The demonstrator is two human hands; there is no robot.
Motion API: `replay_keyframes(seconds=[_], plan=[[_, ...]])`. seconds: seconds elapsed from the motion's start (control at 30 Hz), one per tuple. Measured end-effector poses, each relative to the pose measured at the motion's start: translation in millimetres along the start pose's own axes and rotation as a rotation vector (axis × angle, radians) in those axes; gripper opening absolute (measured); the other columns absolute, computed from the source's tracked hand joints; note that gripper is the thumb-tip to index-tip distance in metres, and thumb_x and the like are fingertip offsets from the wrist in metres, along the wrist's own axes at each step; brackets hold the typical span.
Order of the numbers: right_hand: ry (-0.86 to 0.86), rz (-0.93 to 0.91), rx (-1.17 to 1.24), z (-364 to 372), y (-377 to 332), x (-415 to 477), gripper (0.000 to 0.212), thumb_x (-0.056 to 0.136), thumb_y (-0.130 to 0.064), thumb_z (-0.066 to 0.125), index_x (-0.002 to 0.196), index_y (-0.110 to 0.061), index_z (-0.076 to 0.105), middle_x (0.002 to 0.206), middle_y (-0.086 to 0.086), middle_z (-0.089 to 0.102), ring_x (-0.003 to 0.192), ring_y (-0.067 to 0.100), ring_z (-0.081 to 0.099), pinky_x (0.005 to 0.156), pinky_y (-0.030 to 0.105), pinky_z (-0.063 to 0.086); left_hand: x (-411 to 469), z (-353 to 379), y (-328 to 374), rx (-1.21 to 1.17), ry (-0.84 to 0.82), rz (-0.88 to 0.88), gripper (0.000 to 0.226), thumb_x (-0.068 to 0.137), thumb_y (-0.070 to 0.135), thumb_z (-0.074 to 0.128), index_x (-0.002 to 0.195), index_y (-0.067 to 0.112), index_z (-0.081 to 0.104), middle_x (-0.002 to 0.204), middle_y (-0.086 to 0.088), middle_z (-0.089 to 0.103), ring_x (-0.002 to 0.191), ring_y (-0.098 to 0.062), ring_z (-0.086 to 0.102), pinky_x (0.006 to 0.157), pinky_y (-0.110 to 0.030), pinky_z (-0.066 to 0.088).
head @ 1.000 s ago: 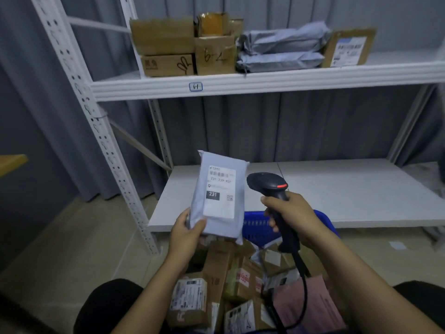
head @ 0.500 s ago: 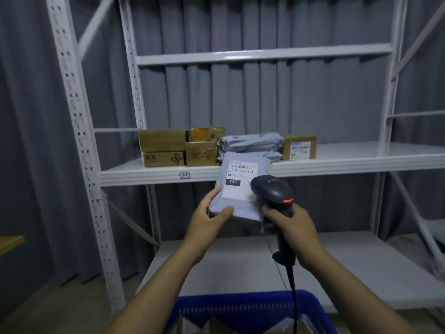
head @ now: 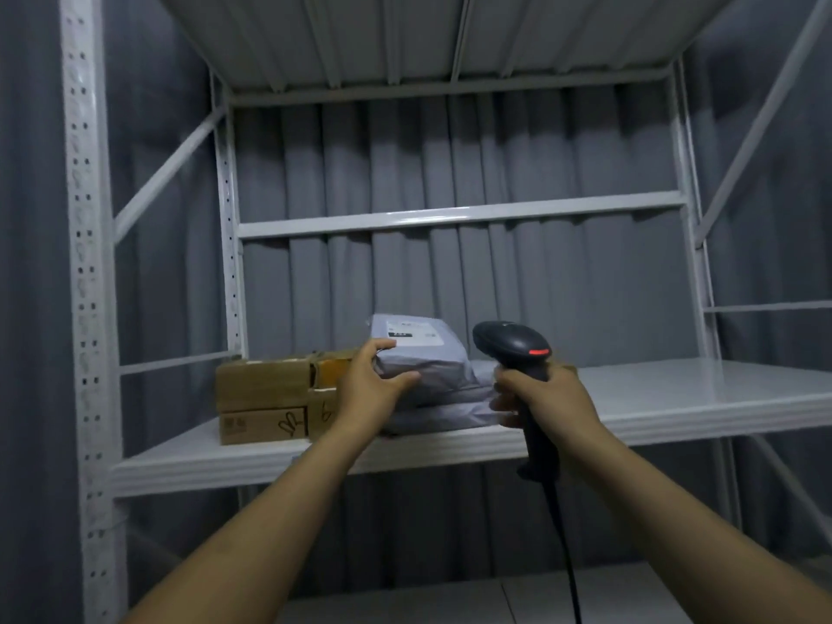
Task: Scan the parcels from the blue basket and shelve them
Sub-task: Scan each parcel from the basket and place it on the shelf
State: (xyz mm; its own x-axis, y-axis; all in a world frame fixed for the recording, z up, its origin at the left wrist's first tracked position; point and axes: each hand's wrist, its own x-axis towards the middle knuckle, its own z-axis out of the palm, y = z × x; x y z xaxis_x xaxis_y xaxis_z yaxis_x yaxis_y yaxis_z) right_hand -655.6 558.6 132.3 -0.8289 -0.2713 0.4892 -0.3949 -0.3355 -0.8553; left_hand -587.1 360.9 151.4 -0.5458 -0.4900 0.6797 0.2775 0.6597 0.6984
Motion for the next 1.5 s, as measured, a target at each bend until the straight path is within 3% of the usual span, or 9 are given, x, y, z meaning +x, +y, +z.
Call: replay_keyframes(seconds=[0.13,0.23,0.37,0.47,0.63,0.9,1.1,1.2,1.5], plan=[[0.023,-0.004,-0.068,-11.2,14.8,49.7,0.010,0.085,-0.013,0.070,0.086,-0.004,0.065,0.062,0.010,0.061,0.053,0.023,0.063,0.050,0.031,0.053,59.6,23.4,-16.1,0.009,0.061,-0.035,0.039,0.078,0.020,0.078,0.112,0.021,0.059,0.114,-0.004,0.065,0.099,-0.021,0.060,0.080,-0.030,0.050],[0.037,0.011,-0.212,-19.9,26.8,82.7,0.024,0.074,-0.034,0.073,0.083,-0.012,0.070,0.065,0.009,0.071,0.062,0.029,0.071,0.065,0.046,0.061,97.7,47.3,-32.3,0.050,0.049,-0.066,0.033,0.078,0.026,0.079,0.105,0.023,0.059,0.106,-0.003,0.067,0.091,-0.020,0.061,0.081,-0.033,0.052],[0.061,0.004,-0.293,-26.9,38.9,109.6,0.027,0.071,-0.044,0.071,0.079,-0.018,0.072,0.066,0.008,0.073,0.064,0.026,0.073,0.070,0.045,0.061,126.8,68.6,-53.0,0.347,-0.074,-0.045,0.035,0.081,0.032,0.074,0.111,0.022,0.060,0.112,-0.004,0.066,0.096,-0.021,0.060,0.082,-0.029,0.048],[0.068,0.011,-0.302,-31.9,49.4,122.0,0.026,0.074,-0.041,0.072,0.080,-0.017,0.072,0.067,0.008,0.073,0.064,0.025,0.073,0.073,0.045,0.061,124.2,74.2,-61.2,0.843,-0.080,0.185,0.043,0.089,0.036,0.062,0.129,0.024,0.055,0.134,-0.004,0.056,0.118,-0.024,0.053,0.095,-0.032,0.042],[0.086,0.011,-0.307,-37.2,61.5,131.7,0.025,0.075,-0.033,0.074,0.082,-0.010,0.072,0.067,0.013,0.072,0.064,0.028,0.072,0.067,0.044,0.061,105.0,72.9,-63.6,1.013,-0.374,0.581,0.055,0.096,0.059,0.036,0.145,0.033,0.039,0.158,0.004,0.024,0.143,-0.017,0.024,0.117,-0.036,0.019],[0.104,-0.013,-0.319,-34.8,73.3,138.0,0.041,0.065,-0.048,0.073,0.074,-0.008,0.072,0.061,0.012,0.070,0.058,0.030,0.071,0.064,0.047,0.061,138.4,100.5,-65.4,1.081,-0.632,0.177,0.054,0.092,0.069,0.007,0.142,0.056,0.024,0.163,-0.003,0.005,0.149,-0.028,0.004,0.119,-0.052,0.008],[0.066,0.004,-0.250,-38.9,74.7,138.4,0.021,0.080,-0.018,0.072,0.077,0.003,0.070,0.060,0.022,0.067,0.054,0.035,0.067,0.059,0.046,0.061,168.9,119.6,-75.9,1.070,-0.655,-0.035,0.072,0.079,0.083,0.004,0.144,0.057,0.018,0.163,-0.004,-0.003,0.149,-0.032,-0.003,0.119,-0.054,0.004],[0.044,0.014,-0.285,-39.6,73.0,133.8,0.019,0.082,-0.012,0.069,0.077,0.006,0.068,0.058,0.022,0.066,0.051,0.033,0.063,0.057,0.040,0.058,176.4,123.8,-85.4,1.122,-0.647,-0.036,0.096,0.064,0.090,-0.004,0.147,0.050,0.022,0.163,-0.005,-0.003,0.149,-0.032,-0.003,0.118,-0.055,0.004],[0.016,-0.016,-0.317,-41.2,36.1,71.3,0.010,0.082,-0.005,0.066,0.079,0.005,0.066,0.075,0.033,0.064,0.045,0.023,0.057,0.041,0.028,0.047,101.5,99.8,-44.8,1.014,-0.513,0.198,0.062,0.096,0.062,0.029,0.145,0.027,0.041,0.157,-0.011,0.026,0.141,-0.032,0.028,0.115,-0.044,0.022]])
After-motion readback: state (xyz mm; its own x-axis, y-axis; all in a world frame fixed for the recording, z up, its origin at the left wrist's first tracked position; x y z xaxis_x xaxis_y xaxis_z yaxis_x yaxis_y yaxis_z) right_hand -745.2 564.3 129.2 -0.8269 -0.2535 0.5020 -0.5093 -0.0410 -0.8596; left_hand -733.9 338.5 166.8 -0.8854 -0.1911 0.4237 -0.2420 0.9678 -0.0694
